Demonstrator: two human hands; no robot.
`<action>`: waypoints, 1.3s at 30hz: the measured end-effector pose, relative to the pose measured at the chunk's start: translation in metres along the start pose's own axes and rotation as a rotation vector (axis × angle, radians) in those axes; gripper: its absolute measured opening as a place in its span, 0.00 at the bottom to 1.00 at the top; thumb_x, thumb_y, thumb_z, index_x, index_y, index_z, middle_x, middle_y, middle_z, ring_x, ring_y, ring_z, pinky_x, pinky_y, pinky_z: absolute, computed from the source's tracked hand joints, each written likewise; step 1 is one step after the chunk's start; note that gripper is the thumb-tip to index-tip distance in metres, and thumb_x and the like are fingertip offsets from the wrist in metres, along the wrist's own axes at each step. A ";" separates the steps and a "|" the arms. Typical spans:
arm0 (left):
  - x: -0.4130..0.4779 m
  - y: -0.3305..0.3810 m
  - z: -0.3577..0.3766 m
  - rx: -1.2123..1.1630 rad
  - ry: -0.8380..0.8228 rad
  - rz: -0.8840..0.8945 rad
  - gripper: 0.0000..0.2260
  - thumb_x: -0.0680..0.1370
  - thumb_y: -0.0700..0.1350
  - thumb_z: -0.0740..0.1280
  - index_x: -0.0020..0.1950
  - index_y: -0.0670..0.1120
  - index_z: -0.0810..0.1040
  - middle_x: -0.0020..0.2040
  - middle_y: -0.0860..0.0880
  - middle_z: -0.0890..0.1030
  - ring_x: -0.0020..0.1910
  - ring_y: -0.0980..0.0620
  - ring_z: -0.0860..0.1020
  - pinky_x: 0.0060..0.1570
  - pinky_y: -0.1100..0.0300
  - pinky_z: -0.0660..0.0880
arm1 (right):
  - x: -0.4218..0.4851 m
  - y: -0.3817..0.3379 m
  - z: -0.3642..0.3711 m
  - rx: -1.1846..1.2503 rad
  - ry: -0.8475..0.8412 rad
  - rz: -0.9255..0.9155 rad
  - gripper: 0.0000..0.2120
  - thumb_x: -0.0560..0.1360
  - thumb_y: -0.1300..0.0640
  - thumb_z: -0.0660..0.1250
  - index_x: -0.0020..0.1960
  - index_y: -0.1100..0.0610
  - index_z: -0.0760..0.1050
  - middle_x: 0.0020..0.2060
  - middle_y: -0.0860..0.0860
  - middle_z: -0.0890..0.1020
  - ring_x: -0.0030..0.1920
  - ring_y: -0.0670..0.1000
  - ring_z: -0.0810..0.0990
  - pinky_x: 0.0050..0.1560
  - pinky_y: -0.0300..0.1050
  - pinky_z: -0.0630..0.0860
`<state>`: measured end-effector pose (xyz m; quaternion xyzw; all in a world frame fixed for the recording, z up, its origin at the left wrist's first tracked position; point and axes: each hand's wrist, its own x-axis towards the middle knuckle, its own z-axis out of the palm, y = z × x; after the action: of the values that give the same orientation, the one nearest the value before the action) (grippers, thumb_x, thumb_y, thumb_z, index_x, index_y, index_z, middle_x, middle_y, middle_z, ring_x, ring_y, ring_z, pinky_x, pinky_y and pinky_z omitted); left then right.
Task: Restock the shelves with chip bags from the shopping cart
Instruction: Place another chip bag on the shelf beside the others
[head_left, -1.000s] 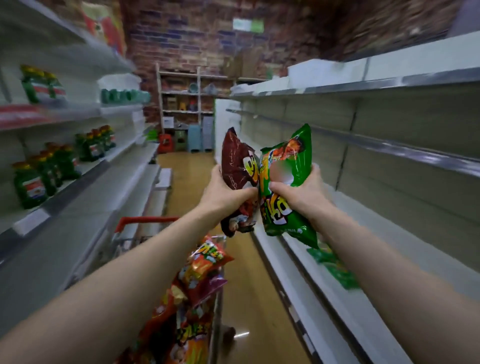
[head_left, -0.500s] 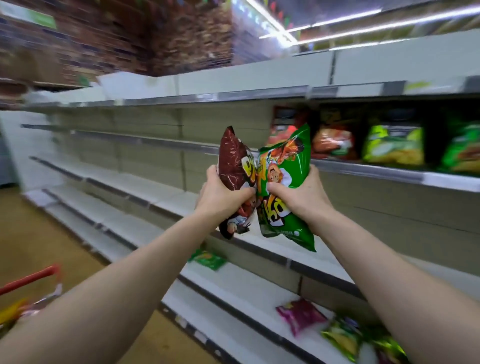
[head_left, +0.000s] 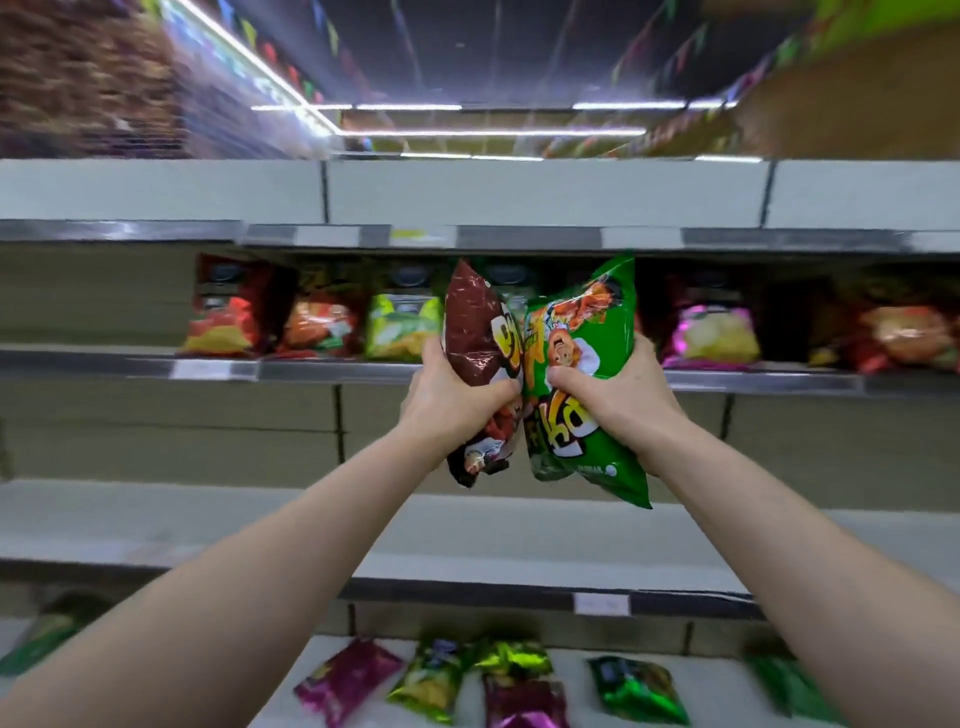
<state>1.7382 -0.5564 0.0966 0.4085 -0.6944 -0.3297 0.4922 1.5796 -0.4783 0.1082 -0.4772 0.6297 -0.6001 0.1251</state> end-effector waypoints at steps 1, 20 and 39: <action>0.001 0.010 0.024 -0.014 -0.019 0.008 0.35 0.63 0.58 0.77 0.63 0.55 0.63 0.56 0.52 0.78 0.56 0.48 0.78 0.59 0.45 0.75 | 0.006 0.007 -0.023 -0.011 0.027 0.005 0.38 0.64 0.48 0.78 0.69 0.52 0.64 0.57 0.48 0.77 0.58 0.54 0.78 0.61 0.56 0.75; -0.002 0.154 0.402 -0.204 -0.386 0.183 0.41 0.62 0.59 0.77 0.68 0.52 0.61 0.57 0.51 0.77 0.56 0.48 0.78 0.59 0.46 0.76 | 0.068 0.129 -0.371 -0.188 0.426 0.110 0.42 0.60 0.42 0.77 0.69 0.51 0.64 0.55 0.48 0.79 0.56 0.54 0.79 0.60 0.58 0.76; 0.005 0.255 0.730 -0.375 -0.760 0.210 0.41 0.57 0.61 0.77 0.65 0.56 0.62 0.56 0.52 0.78 0.55 0.48 0.79 0.58 0.46 0.76 | 0.144 0.250 -0.635 -0.291 0.712 0.220 0.33 0.64 0.47 0.78 0.63 0.53 0.67 0.51 0.48 0.80 0.47 0.48 0.81 0.49 0.47 0.79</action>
<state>0.9793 -0.4055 0.1002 0.0887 -0.7921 -0.5251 0.2983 0.9291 -0.2264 0.1071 -0.1818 0.7594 -0.6155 -0.1065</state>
